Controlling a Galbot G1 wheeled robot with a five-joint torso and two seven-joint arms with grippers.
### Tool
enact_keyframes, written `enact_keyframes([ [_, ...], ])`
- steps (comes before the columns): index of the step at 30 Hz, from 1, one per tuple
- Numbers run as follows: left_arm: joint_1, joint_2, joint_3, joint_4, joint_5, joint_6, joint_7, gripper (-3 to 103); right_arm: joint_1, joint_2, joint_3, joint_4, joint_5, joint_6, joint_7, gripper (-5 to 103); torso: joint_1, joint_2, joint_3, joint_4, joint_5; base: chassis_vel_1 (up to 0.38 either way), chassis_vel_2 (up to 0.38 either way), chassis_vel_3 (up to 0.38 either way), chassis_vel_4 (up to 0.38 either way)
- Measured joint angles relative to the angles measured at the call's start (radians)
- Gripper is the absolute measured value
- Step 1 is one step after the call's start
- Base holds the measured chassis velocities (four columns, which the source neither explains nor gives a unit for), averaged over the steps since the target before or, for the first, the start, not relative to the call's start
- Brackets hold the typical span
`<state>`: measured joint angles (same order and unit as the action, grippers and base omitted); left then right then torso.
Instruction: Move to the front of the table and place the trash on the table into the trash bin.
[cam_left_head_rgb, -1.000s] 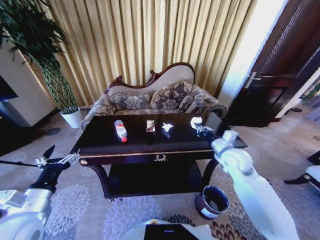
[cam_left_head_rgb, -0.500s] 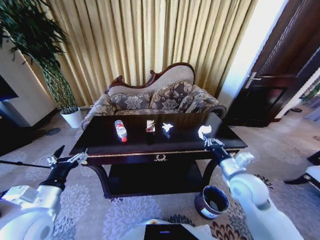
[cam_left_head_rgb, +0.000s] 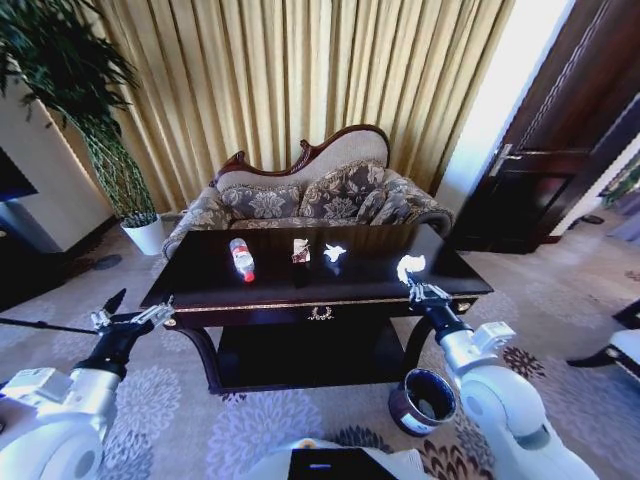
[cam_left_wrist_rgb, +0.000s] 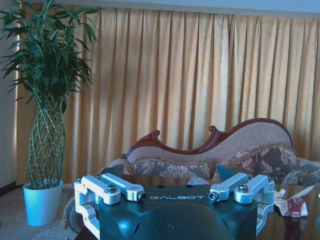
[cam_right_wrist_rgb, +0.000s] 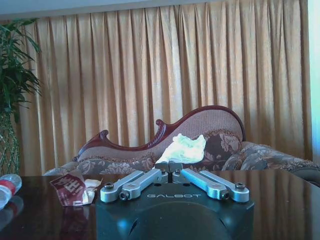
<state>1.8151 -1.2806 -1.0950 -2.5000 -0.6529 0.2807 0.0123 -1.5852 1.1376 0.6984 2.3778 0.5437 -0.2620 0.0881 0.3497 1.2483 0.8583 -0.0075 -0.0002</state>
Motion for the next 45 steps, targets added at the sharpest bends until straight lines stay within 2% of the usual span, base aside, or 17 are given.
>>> enact_keyframes([
  [15, 0.001, 0.0, 0.007, 0.0, 0.001, 0.0, 0.003, 100, -0.024, 0.025, -0.001, 0.002, -0.02, -0.004, 0.001, 0, 0.0, 0.0, 0.0, 0.0, 0.0, 0.088, -0.089, -0.086, 0.094],
  [22, 0.002, -0.004, 0.004, 0.0, 0.004, -0.003, 0.004, 100, -0.021, 0.022, -0.009, -0.07, -0.028, -0.009, 0.0, 0, 0.0, 0.0, 0.0, 0.0, 0.0, 0.063, -0.07, -0.059, 0.056],
  [30, -0.001, -0.013, 0.017, 0.0, 0.013, -0.004, 0.005, 100, 0.044, 0.039, -0.025, -0.352, -0.101, -0.024, 0.005, 0, 0.0, 0.0, 0.0, -0.0001, 0.0002, 0.003, -0.007, -0.003, 0.003],
  [34, -0.001, -0.018, 0.03, 0.0, 0.03, -0.013, 0.01, 100, 0.12, 0.048, -0.047, -0.553, -0.086, -0.032, 0.006, 0, 0.0, 0.0, 0.0, -0.0001, 0.0003, 0.0, 0.0, 0.0, 0.0],
  [39, 0.001, -0.02, 0.03, 0.0, 0.03, -0.021, 0.016, 100, 0.19, 0.054, -0.063, -0.693, -0.07, -0.037, 0.006, 0, 0.0, 0.0, 0.0, -0.0001, 0.0, 0.0, 0.0, 0.0, 0.0],
  [42, 0.007, -0.025, 0.028, 0.0, 0.03, -0.024, 0.021, 100, 0.268, 0.054, -0.076, -0.854, -0.099, -0.033, 0.006, 0, 0.0, 0.0, 0.0, 0.0, 0.0002, 0.0, 0.0, 0.0, 0.0],
  [45, 0.009, -0.026, 0.026, 0.0, 0.03, -0.025, 0.021, 100, 0.306, 0.051, -0.081, -0.941, -0.125, -0.023, 0.006, 0, 0.0, 0.0, 0.0, -0.0001, 0.0001, 0.0, 0.0, 0.0, 0.0],
])
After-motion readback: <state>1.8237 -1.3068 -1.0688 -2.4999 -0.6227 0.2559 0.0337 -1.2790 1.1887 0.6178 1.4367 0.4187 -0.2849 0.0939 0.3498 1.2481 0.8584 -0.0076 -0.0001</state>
